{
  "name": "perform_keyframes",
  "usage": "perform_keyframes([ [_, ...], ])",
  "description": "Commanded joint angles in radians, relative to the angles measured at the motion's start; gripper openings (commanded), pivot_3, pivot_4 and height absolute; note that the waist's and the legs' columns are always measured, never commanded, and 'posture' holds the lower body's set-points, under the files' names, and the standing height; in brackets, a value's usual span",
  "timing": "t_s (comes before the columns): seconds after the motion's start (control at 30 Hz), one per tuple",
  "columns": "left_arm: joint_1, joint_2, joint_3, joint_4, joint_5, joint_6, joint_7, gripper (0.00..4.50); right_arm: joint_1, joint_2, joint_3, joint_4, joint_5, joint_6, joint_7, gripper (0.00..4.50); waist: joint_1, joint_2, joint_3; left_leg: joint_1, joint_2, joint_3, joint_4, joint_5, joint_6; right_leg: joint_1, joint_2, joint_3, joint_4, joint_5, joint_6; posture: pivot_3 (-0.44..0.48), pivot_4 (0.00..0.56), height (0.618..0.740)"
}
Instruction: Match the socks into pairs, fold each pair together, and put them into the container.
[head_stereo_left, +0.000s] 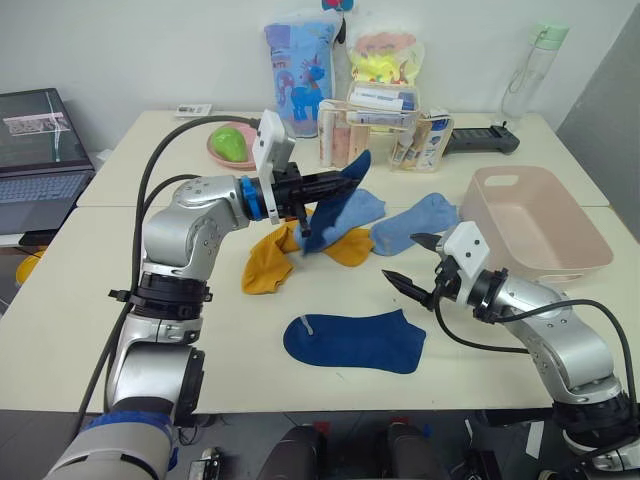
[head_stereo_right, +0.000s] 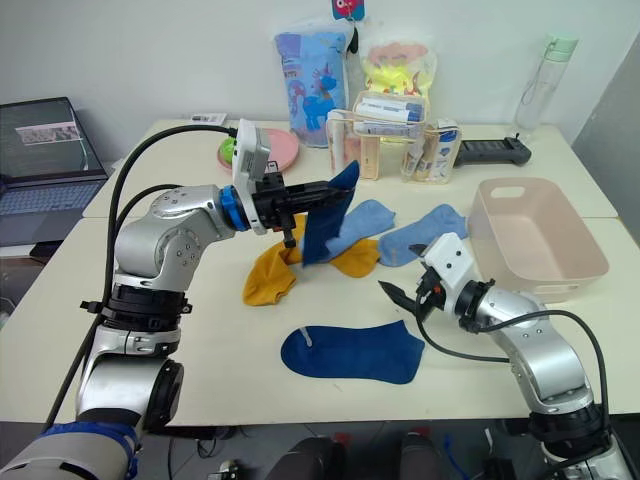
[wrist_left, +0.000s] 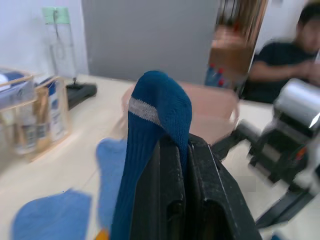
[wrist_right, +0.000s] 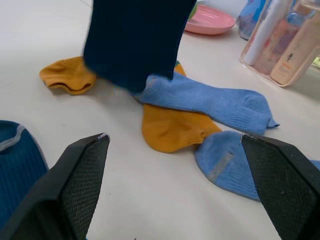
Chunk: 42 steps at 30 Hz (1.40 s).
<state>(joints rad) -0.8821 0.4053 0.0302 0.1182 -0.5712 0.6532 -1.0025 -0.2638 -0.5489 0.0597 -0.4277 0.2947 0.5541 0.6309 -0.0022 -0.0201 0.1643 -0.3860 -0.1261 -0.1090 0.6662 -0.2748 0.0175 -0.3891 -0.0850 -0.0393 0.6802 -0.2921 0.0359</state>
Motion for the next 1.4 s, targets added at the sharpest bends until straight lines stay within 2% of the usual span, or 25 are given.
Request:
perform_keyframes([
  [0.03, 0.014, -0.047, 0.082, -0.095, -0.139, 0.137, 0.099, 0.02, 0.017, -0.024, -0.042, -0.016, -0.013, -0.03, -0.007, 4.5, 0.0, 0.0, 0.0, 0.0, 0.0, 0.0, 0.0, 0.0, 0.0, 0.0, 0.0, 0.0, 0.0, 0.0, 0.0, 0.0, 0.15, 0.74],
  [0.13, 0.098, -0.097, 0.131, -0.153, -0.213, 0.214, 0.2, 0.02, 0.041, -0.033, -0.055, -0.02, -0.016, -0.032, -0.012, 4.5, 0.0, 0.0, 0.0, 0.0, 0.0, 0.0, 0.0, 0.0, 0.0, 0.0, 0.0, 0.0, 0.0, 0.0, 0.0, 0.0, 0.15, 0.74],
  [0.27, 0.212, -0.091, 0.124, -0.161, -0.17, 0.191, 0.253, 0.02, 0.047, -0.029, -0.051, -0.017, -0.018, -0.037, -0.013, 4.5, -0.003, 0.0, 0.0, 0.002, 0.001, 0.001, 0.0, 0.001, -0.001, 0.0, 0.001, 0.001, 0.001, 0.0, 0.0, 0.0, 0.15, 0.74],
  [0.4, 0.407, -0.059, 0.099, -0.178, -0.117, 0.134, 0.248, 0.02, 0.041, -0.021, -0.037, -0.01, -0.026, -0.039, -0.011, 4.5, -0.002, 0.001, 0.0, 0.003, 0.001, 0.002, -0.001, 0.001, -0.001, 0.001, 0.001, 0.002, 0.0, 0.0, 0.0, 0.0, 0.15, 0.74],
  [0.47, 0.452, -0.05, 0.103, -0.172, -0.087, 0.093, 0.261, 0.02, 0.035, -0.016, -0.025, -0.012, -0.025, -0.035, -0.005, 4.5, 0.0, 0.0, 0.0, 0.002, 0.001, 0.001, -0.001, 0.001, -0.001, 0.001, 0.001, 0.002, 0.0, 0.0, 0.0, 0.0, 0.15, 0.74],
  [0.6, 0.469, -0.055, 0.144, -0.193, -0.098, 0.078, 0.306, 0.02, 0.026, 0.003, 0.004, -0.013, -0.023, -0.031, 0.002, 4.5, 0.007, 0.0, 0.0, 0.002, 0.001, 0.001, -0.001, 0.001, -0.001, 0.001, 0.001, 0.002, 0.0, 0.0, 0.0, 0.0, 0.15, 0.74],
  [0.8, 0.522, -0.023, 0.168, -0.195, -0.084, 0.045, 0.314, 0.02, -0.026, 0.09, 0.133, 0.014, -0.045, 0.039, -0.025, 4.5, 0.001, 0.0, 0.0, 0.002, 0.001, 0.001, -0.002, 0.001, -0.001, 0.0, 0.0, 0.002, 0.0, 0.0, 0.0, 0.0, 0.15, 0.74],
  [0.93, 0.548, -0.022, 0.171, -0.217, -0.1, 0.047, 0.318, 0.02, -0.076, 0.16, 0.163, 0.096, -0.047, 0.069, -0.046, 4.5, 0.0, 0.001, 0.0, 0.003, 0.001, 0.001, -0.002, 0.001, -0.001, 0.0, 0.001, 0.002, 0.0, 0.0, 0.0, 0.0, 0.15, 0.74],
  [1.03, 0.557, -0.028, 0.154, -0.211, -0.073, 0.018, 0.326, 0.02, -0.124, 0.225, 0.195, 0.226, -0.04, 0.057, -0.028, 4.5, 0.001, 0.0, 0.0, 0.003, 0.001, 0.001, -0.001, 0.001, -0.001, 0.001, 0.001, 0.002, 0.0, 0.0, 0.0, 0.0, 0.15, 0.74],
  [1.27, 0.579, -0.034, 0.151, -0.255, -0.087, 0.018, 0.337, 0.02, -0.192, 0.247, 0.28, 0.339, -0.065, 0.085, 0.03, 4.5, 0.0, 0.0, 0.0, 0.002, 0.001, 0.001, -0.002, 0.001, -0.001, 0.0, 0.001, 0.002, 0.0, 0.0, 0.0, 0.0, 0.15, 0.74],
  [1.33, 0.585, -0.037, 0.151, -0.263, -0.086, 0.019, 0.342, 0.02, -0.197, 0.281, 0.265, 0.367, -0.05, 0.079, 0.023, 4.5, 0.0, 0.0, 0.0, 0.003, 0.001, 0.001, -0.002, 0.001, -0.001, 0.0, 0.001, 0.002, 0.0, 0.0, -0.001, 0.0, 0.15, 0.74],
  [1.4, 0.593, -0.037, 0.15, -0.268, -0.084, 0.017, 0.343, 0.0, -0.201, 0.324, 0.225, 0.379, -0.019, 0.087, 0.008, 4.12, 0.0, 0.0, 0.0, 0.003, 0.001, 0.001, -0.002, 0.001, -0.001, 0.0, 0.001, 0.002, 0.0, 0.0, 0.0, 0.0, 0.15, 0.74],
])
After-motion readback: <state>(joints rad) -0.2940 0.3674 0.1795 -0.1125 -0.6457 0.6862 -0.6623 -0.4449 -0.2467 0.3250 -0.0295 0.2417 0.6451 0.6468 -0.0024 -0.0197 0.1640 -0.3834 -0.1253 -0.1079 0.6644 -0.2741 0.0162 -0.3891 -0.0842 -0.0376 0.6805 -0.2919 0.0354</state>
